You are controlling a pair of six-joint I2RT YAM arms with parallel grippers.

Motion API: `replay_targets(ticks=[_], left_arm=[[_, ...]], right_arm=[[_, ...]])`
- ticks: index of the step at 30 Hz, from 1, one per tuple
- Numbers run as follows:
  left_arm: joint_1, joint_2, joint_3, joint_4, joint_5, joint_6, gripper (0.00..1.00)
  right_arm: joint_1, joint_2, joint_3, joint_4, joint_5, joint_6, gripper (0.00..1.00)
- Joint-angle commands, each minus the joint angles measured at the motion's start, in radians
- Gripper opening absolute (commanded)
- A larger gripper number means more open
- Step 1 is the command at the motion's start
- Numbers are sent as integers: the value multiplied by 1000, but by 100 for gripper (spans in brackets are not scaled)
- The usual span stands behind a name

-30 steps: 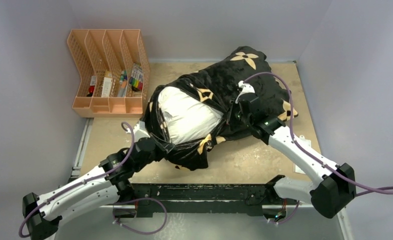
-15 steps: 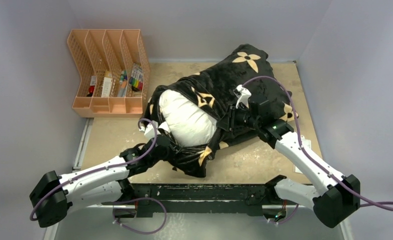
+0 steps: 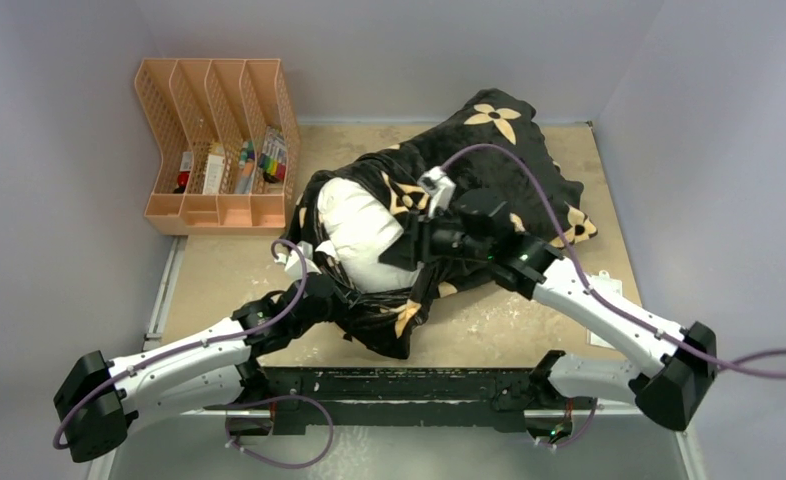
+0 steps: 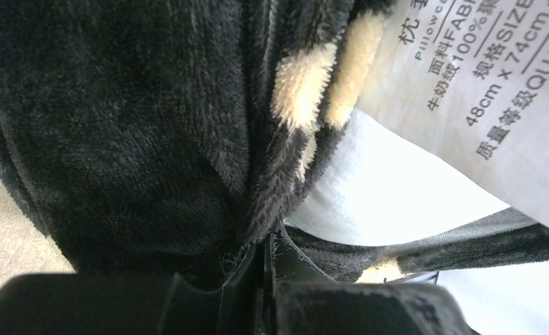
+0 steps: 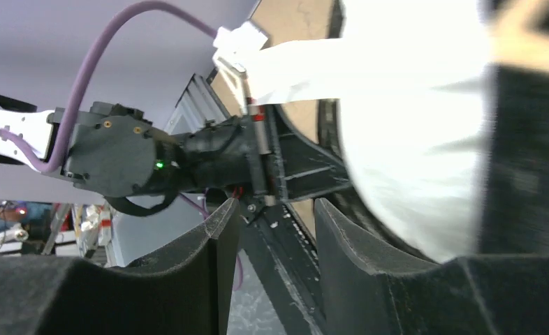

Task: Remove the pillowcase from the pillow
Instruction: Remove the pillow from the pillowcase.

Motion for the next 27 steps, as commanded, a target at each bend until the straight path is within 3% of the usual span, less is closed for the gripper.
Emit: replay_targets(ticks=[1,4,7,9,16,23,27], left_arm=[[-1,6,-21,-2,-14,38,0],[-1,4,-24,10,-17,37,0],[-2,-8,-30,25,-15,34,0],[-1,-24,-35,28,-13,33,0],[-1,-74,-54,5,-22,34,0],[-1,-70,-69,36,-5,40,0],[-1,-58,-77,55,10,41,0]], right_arm=[[213,70,131,-88,357,-23,46],[291,159,168,-162,520,27,42],[342,206,172,-208,716,104,54],[362,215,166,-215,802,146,57],[389,265,130,-228,944,308,71],[442,458,186,-320,1058,530,90],[441,629,313,-499,1137,672,88]])
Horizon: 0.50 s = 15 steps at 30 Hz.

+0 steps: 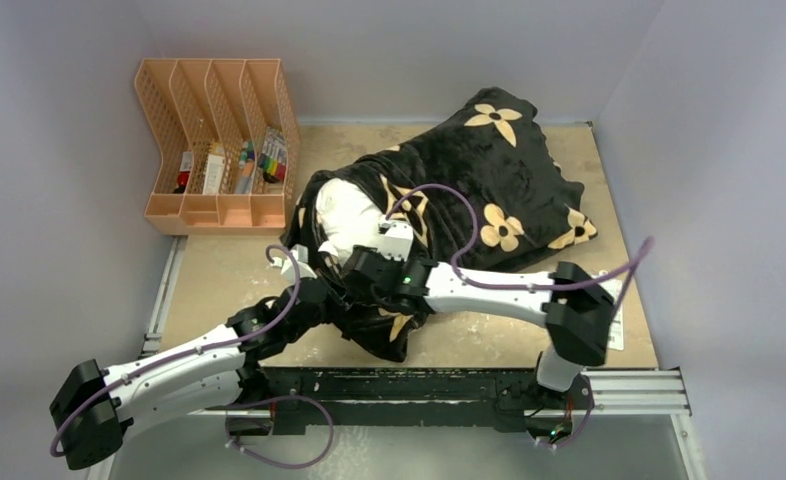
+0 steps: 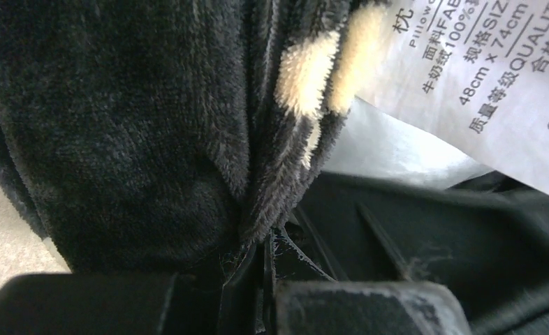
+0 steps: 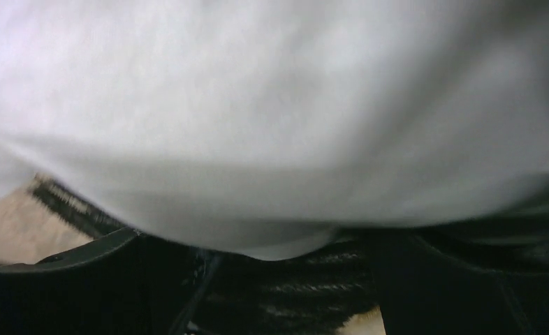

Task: Remove the pillowcase from the pillow
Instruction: Remove the pillow from the pillowcase.

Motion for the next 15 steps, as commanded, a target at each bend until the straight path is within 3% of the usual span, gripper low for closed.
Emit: replay_targets(ticks=[1,4,9,11,15], left_arm=[[-1,14,-25,8,9,33,0],[-1,7,-35,5,9,25,0],[-1,-2,-45,-16,6,17,0],[-1,-3,-47,-21,2,16,0],[-1,15,-46,-35,-1,17,0]], right_arm=[[-9,173,141,-238,177,240,84],[-31,217,182,-261,258,256,52],[-99,120,97,12,186,36,5],[-121,68,53,118,137,-49,0],[-172,-45,13,285,42,-189,0]])
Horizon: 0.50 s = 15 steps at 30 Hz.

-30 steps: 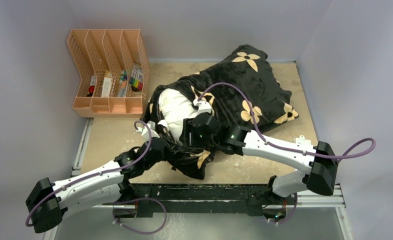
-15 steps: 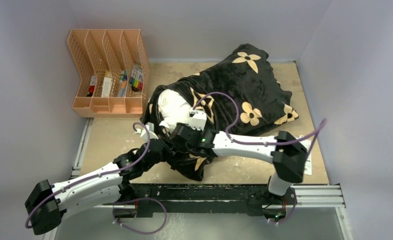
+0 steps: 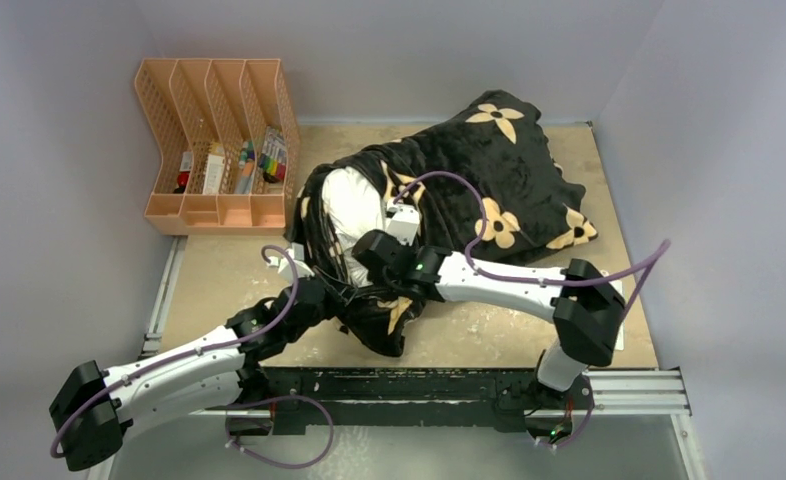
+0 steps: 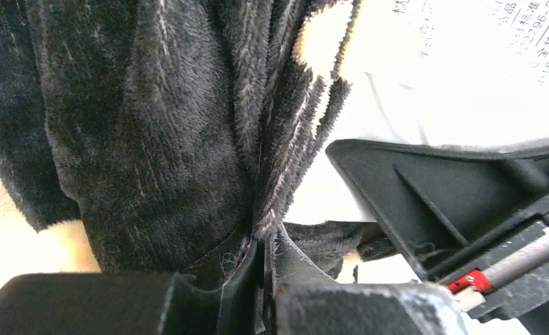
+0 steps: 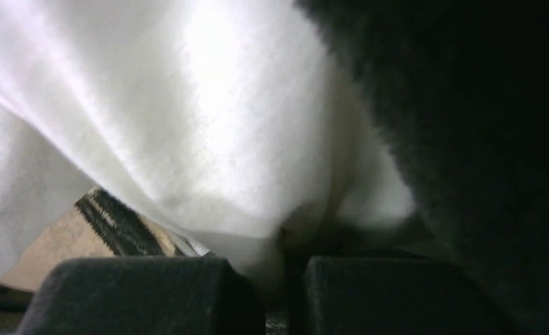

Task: Remove the pillowcase from the pillow
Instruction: Remove the pillow from the pillowcase.

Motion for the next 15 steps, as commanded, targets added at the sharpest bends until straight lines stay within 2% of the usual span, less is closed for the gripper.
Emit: replay_targets(ticks=[1,5,7,10,15], left_arm=[[-4,27,-24,-86,24,19,0],[-4,45,-33,-90,39,19,0],[-4,42,-37,-105,41,18,0],[-4,26,-46,-142,40,17,0],[-4,-2,-56,-231,39,22,0]], right_arm=[[-113,-120,-38,292,-20,-204,0],[-168,-184,-10,341,-63,-276,0],[-238,-204,-6,353,-188,-260,0],[-356,-240,-60,488,-444,-217,0],[-397,-260,-54,551,-586,-235,0]])
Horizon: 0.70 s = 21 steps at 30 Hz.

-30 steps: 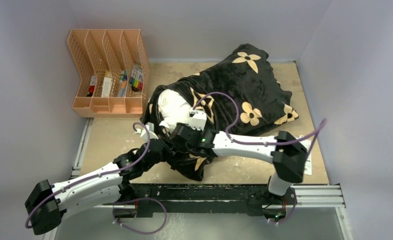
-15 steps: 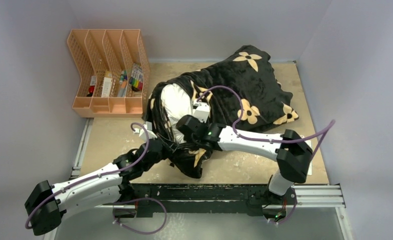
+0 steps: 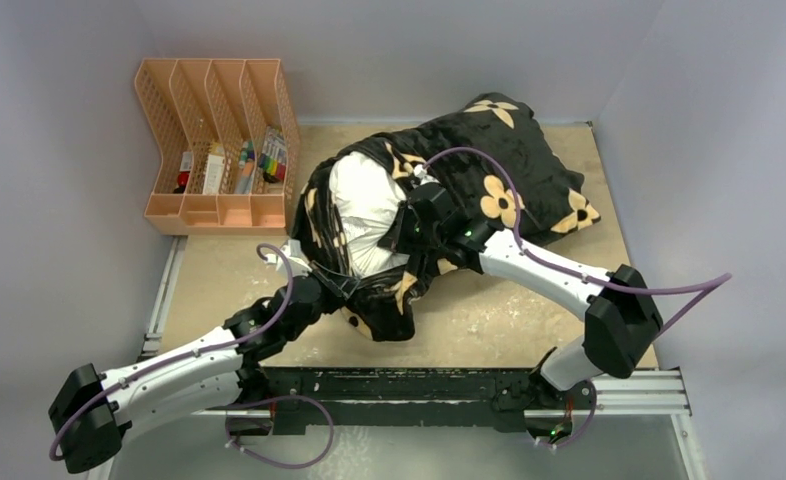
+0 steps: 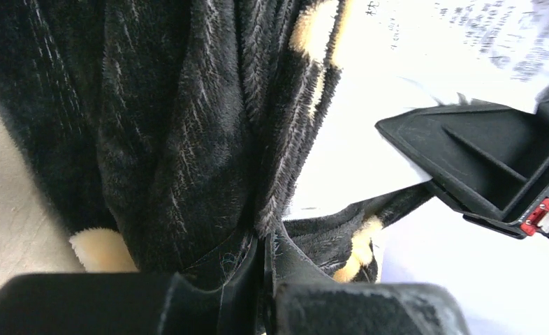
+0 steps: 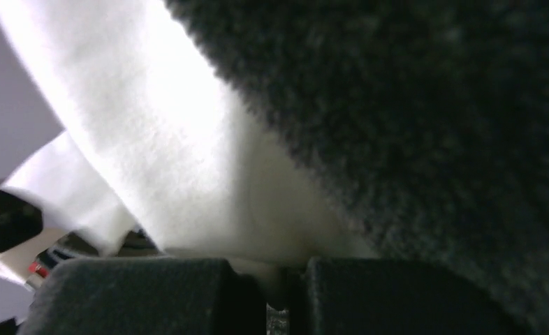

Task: Remove the pillowcase from the pillow
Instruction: Remove the pillow from the pillowcase.

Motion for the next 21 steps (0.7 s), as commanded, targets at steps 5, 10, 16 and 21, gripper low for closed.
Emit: replay_targets(ticks=[5,10,16,21], left_arm=[[-8,-4,-65,-327,57,35,0],[-10,15,-64,-335,56,37,0],[-10,36,-68,-328,64,61,0],[-11,27,-51,-306,67,78,0]], right_arm=[[-121,-112,26,463,-150,16,0],[-164,-171,10,524,-176,21,0],[-209,-177,62,540,-280,24,0],[-222,-177,82,516,-304,23,0]])
